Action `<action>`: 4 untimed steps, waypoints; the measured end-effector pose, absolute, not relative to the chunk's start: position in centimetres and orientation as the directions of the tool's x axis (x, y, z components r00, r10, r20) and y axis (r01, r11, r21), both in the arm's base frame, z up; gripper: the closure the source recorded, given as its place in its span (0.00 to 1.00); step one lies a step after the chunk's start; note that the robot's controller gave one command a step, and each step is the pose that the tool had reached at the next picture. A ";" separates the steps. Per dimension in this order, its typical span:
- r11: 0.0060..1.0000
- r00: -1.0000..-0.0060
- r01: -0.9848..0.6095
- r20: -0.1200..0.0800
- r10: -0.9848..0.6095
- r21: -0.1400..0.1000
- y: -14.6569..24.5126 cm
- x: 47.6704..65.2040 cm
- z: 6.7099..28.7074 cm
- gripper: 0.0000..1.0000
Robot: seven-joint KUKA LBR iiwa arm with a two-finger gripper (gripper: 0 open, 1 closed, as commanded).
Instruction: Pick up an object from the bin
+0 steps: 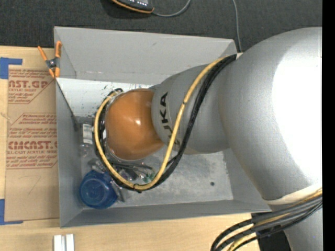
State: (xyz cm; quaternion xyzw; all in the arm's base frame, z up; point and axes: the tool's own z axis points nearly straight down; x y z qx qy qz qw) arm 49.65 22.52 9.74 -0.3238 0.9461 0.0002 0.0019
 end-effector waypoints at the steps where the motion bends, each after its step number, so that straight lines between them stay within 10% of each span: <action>1: 0.790 -0.790 -0.613 -0.006 -0.613 -0.001 22.6 49.7 10.8 1.00; 4: 0.790 -0.790 -0.613 -0.003 -0.613 0.001 22.6 49.6 15.7 1.00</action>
Offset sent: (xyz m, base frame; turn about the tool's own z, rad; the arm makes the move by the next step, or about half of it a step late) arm 0.0004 0.0006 0.0676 -0.0007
